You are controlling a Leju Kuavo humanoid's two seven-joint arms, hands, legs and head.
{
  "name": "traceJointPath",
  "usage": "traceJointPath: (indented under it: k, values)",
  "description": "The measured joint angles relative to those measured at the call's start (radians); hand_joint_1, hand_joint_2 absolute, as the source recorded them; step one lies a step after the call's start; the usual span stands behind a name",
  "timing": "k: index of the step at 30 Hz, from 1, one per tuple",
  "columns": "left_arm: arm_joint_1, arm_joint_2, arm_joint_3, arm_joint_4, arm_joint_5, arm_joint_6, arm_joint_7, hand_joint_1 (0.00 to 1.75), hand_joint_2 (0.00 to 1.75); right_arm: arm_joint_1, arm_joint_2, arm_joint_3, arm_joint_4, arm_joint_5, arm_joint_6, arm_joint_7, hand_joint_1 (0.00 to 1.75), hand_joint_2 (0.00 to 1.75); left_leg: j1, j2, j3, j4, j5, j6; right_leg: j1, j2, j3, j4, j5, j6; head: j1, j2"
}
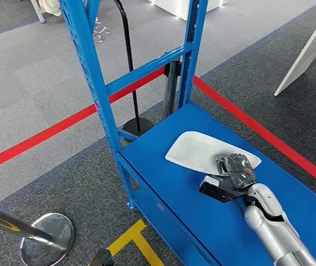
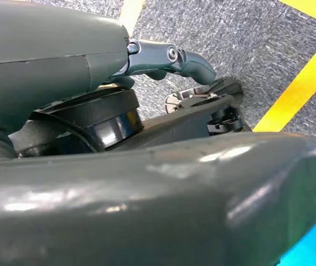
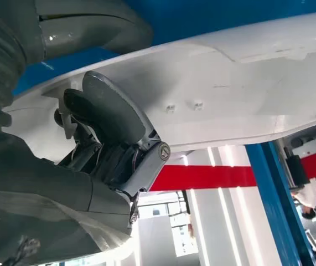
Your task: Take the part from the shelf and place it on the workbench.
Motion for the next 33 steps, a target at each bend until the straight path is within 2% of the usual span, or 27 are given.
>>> traceJointPath:
  k: [5, 16, 20, 24, 28, 33]
  values:
    - [0.0, 0.0, 0.0, 0.0, 0.003, 0.0, 0.0, 0.0, 0.0, 0.034, 0.005, -0.016, -0.068, -0.01, -0.005, -0.007, 1.75, 1.75, 0.0, 0.0, 0.0, 0.0, 0.0, 0.0, 0.0, 0.0, 0.0, 0.0, 0.0, 0.0, 0.0, 0.0]
    - [0.0, 0.0, 0.0, 0.0, 0.028, 0.002, -0.002, 0.0, 0.0, 0.143, 0.044, -0.079, -0.264, -0.132, -0.013, -0.047, 1.75, 1.75, 0.0, 0.0, 0.0, 0.0, 0.0, 0.0, 0.0, 0.0, 0.0, 0.0, 0.0, 0.0, 0.0, 0.0]
    - [0.0, -0.002, 0.001, 0.0, 0.046, 0.009, -0.004, 0.0, 0.0, 0.213, 0.078, -0.101, -0.37, -0.134, -0.082, -0.063, 1.75, 1.75, 0.0, 0.0, 0.0, 0.0, 0.0, 0.0, 0.0, 0.0, -0.001, 0.0, -0.001, -0.001, 0.0, 0.0]
    - [0.001, -0.006, 0.001, 0.0, 0.071, 0.023, -0.006, 0.0, 0.0, 0.298, 0.122, -0.113, -0.486, -0.073, -0.227, -0.085, 1.75, 1.75, 0.0, 0.0, -0.001, 0.0, -0.001, -0.001, 0.0, -0.001, -0.001, 0.0, -0.002, -0.001, 0.0, 0.0]
    - [0.002, -0.008, 0.004, 0.0, 0.098, 0.04, -0.01, 0.0, 1.75, 0.388, 0.183, -0.113, -0.604, -0.004, -0.377, -0.124, 1.75, 1.75, 0.0, 0.0, 0.0, 0.0, -0.001, -0.001, 0.0, 0.0, -0.001, 0.0, -0.003, -0.002, 0.0, 0.0]
    - [0.003, -0.01, 0.007, 0.0, 0.114, 0.052, -0.017, 0.0, 1.75, 0.464, 0.281, -0.128, -0.722, 0.063, -0.411, -0.219, 1.75, 1.75, 0.001, 0.0, 0.0, 0.0, -0.002, -0.002, 0.0, 0.0, -0.002, 0.0, -0.003, -0.002, 0.0, 0.0]
